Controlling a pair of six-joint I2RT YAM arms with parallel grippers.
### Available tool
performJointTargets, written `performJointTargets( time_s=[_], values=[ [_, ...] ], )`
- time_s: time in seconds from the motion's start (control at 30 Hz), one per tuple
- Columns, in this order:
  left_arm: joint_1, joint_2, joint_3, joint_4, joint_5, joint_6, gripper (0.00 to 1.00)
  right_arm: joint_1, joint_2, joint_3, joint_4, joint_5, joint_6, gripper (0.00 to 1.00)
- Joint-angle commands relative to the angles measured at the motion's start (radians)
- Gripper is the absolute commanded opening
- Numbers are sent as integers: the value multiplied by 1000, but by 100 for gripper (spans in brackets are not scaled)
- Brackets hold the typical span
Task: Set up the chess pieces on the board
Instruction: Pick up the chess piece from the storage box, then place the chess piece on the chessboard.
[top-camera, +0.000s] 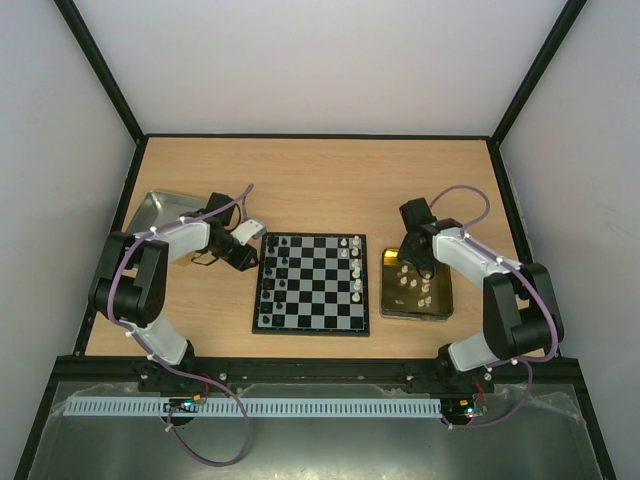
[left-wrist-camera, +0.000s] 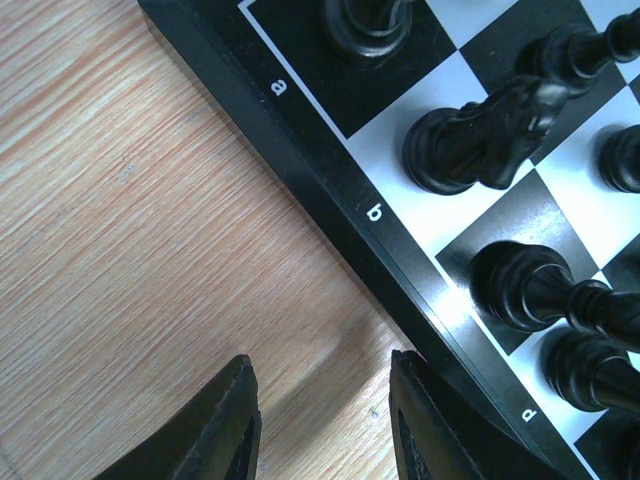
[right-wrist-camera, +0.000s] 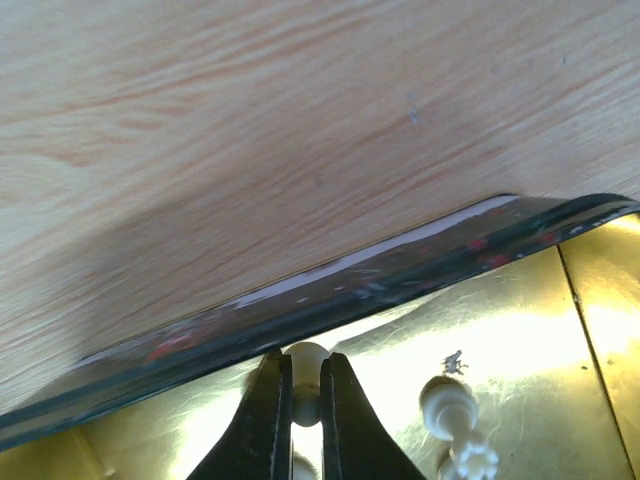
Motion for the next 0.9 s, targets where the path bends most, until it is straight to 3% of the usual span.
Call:
performJointTargets(
  time_s=[0.0, 0.43, 0.87],
  values=[
    [-4, 20, -31, -36, -39, -3, 38, 58, -58, 95, -107, 92, -5, 2],
    [-3, 16, -32, -39, -43, -4, 38, 395, 44, 387, -194, 127, 54, 2],
    [-4, 10, -32, -42, -48, -6, 38, 500, 184, 385, -129, 22, 37, 2]
  ],
)
